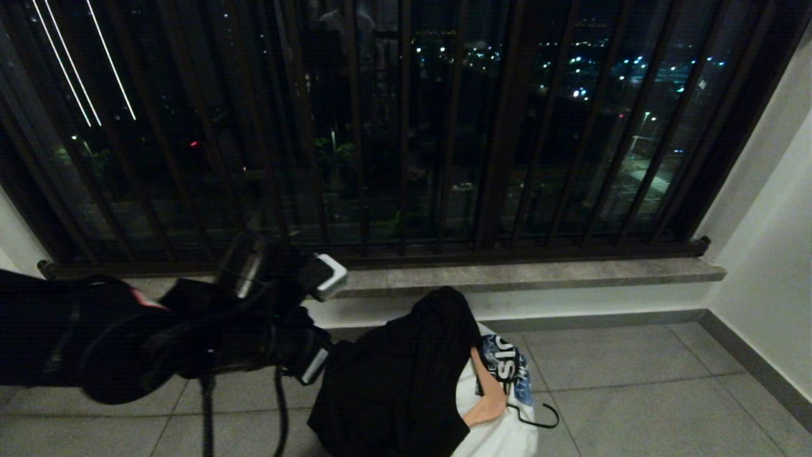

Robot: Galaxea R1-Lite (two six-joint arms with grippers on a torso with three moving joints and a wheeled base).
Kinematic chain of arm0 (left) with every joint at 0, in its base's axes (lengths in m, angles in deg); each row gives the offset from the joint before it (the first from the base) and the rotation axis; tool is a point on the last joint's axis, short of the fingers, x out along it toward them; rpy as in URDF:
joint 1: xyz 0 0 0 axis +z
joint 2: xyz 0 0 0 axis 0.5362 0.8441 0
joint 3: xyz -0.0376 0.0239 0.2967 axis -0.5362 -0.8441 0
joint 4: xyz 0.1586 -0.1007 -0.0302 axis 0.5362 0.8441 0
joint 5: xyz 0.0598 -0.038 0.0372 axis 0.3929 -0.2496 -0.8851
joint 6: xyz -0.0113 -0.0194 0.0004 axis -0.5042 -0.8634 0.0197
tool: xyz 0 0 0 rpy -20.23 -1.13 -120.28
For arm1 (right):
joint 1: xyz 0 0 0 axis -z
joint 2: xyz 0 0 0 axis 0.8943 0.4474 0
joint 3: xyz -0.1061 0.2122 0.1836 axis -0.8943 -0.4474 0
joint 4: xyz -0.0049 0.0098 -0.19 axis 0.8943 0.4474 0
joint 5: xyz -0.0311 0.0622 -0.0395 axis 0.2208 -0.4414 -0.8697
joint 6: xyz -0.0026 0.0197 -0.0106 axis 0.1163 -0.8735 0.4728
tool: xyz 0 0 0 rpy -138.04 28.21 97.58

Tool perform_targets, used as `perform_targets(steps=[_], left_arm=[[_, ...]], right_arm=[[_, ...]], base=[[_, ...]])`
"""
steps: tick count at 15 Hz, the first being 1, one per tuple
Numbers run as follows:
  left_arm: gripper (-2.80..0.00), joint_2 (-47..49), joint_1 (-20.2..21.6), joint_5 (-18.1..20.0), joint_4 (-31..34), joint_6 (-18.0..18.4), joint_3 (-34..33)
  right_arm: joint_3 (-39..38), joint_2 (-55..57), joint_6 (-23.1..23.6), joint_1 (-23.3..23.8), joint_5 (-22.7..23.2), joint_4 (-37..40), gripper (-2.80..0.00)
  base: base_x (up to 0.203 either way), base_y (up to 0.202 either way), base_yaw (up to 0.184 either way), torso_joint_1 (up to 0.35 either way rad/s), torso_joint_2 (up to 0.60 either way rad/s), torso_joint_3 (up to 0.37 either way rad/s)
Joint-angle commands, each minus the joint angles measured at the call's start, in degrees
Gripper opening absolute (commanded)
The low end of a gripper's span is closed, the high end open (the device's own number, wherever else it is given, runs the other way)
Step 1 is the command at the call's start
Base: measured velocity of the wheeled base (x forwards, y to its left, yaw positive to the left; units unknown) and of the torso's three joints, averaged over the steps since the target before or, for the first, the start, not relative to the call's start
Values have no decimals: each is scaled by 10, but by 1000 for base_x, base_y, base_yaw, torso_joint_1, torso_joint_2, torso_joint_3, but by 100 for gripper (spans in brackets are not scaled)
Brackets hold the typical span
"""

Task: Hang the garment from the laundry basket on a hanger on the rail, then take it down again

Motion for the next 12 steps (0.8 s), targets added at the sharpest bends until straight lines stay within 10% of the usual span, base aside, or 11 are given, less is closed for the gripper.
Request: perform_targets(steps=[1, 6, 12], left_arm=[[-280, -147, 87, 4, 1, 18, -61], [-280, -354, 282, 55, 6, 44, -129], [-280, -593, 324, 91, 7, 42, -223]], right_arm=[[0, 1, 0, 0, 0, 0, -280], [0, 1, 0, 0, 0, 0, -280], [0, 1, 0, 0, 0, 0, -280]], base=[[0, 0, 0, 0, 0, 0], [0, 0, 0, 0, 0, 0], [0, 0, 0, 0, 0, 0]])
